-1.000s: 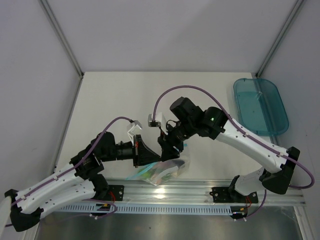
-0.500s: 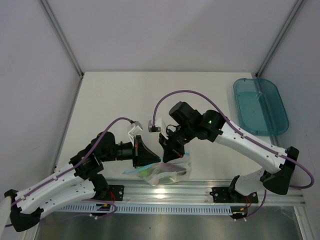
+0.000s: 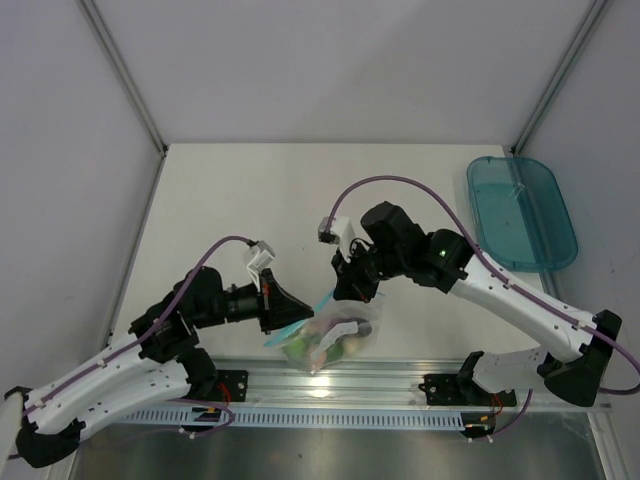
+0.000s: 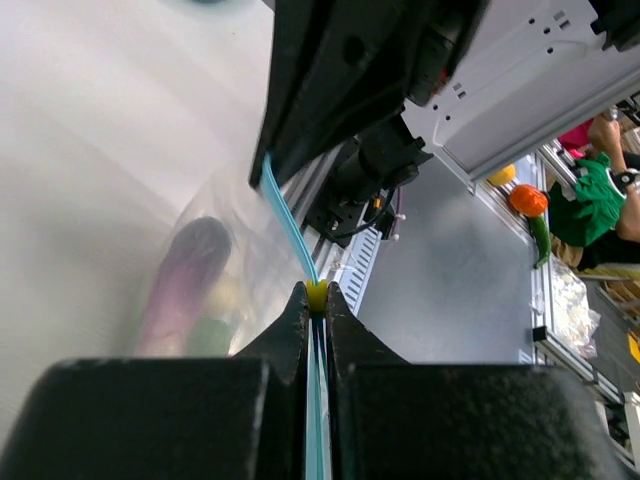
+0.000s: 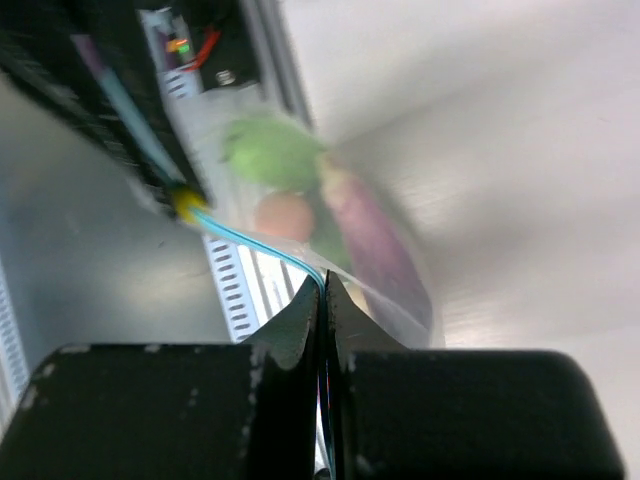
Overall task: Place the food in the zip-top bag and seal the zipper
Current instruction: Zip the zipper food storage bag at the center of the board, then place the zipper food storage bag at the center of the board.
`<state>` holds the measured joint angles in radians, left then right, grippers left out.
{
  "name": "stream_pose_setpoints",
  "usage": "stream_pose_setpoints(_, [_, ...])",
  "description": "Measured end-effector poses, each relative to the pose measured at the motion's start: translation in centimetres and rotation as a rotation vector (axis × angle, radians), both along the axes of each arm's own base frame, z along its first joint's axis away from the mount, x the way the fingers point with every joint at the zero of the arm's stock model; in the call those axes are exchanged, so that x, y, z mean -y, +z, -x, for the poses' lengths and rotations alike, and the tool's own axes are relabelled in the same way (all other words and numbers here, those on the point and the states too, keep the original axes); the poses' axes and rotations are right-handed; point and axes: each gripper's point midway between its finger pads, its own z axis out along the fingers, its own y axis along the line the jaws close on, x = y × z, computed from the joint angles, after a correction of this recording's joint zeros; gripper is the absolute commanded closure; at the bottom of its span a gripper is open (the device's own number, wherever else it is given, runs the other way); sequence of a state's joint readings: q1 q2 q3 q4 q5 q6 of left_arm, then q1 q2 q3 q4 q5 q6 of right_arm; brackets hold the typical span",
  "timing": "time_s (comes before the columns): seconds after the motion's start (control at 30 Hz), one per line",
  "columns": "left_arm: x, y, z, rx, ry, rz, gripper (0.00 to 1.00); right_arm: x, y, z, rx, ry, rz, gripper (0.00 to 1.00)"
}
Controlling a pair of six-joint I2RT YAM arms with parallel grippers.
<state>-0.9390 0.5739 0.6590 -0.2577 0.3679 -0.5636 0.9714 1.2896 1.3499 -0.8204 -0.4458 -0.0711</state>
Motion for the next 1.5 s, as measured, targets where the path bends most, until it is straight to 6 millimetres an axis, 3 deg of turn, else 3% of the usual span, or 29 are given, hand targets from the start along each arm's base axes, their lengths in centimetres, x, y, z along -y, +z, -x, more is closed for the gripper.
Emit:
stream_pose_setpoints(0.17, [-1.3, 0.0, -0.1, 0.01, 0.052, -0.005, 0.99, 1.6, -0.6, -3.4, 0.03, -0.171, 0.01, 1.0])
stream_pose_setpoints(0.27, [-2.2, 0.0, -0.1, 0.011, 0.09, -0.007, 0.99, 2.2, -0.9, -4.5, 0.04, -0.23, 0.015, 1.0])
stream_pose_setpoints(0.9, [-6.7, 0.1, -1.0, 0.027, 0.297, 0.013, 0.99, 2.3, -0.4, -5.3, 0.06, -0.293, -0.01, 1.0])
stream_pose_setpoints(0.93, [-6.9, 0.1, -1.1, 0.026, 0.309, 0.014, 0.96, 2.2, -0.3, -5.4, 0.06, -0.292, -0.013, 1.0])
stream_pose_setpoints(1.03, [-7.3, 0.0, -1.6, 0.023, 0.345, 0.007, 0.65, 2.0, -0.5, -5.7, 0.064, -0.297, -0.011, 1.0])
stream_pose_setpoints(1.07, [-7.4, -0.1, -1.8, 0.023, 0.361, 0.003, 0.42, 2.1, -0.8, -6.0, 0.063, -0.307, -0.002, 1.0])
stream_pose_setpoints(1.13, [-7.7, -0.3, -2.1, 0.02, 0.383, -0.003, 0.22, 2.3, -1.3, -6.8, 0.062, -0.332, 0.014, 1.0])
stream_pose_setpoints(1.17, [-7.8, -0.3, -2.3, 0.018, 0.399, -0.004, 0.02, 2.3, -1.6, -7.2, 0.061, -0.341, 0.022, 1.0])
stream_pose_setpoints(1.37, [-8.6, -0.1, -4.2, 0.035, 0.506, -0.043, 0.0, 1.8, -2.6, -9.7, 0.048, -0.378, 0.051, 1.0])
stream_pose_setpoints(1.5, [-9.6, 0.7, -5.6, 0.057, 0.6, -0.051, 0.0, 1.6, -2.5, -13.2, 0.047, -0.429, 0.04, 1.0])
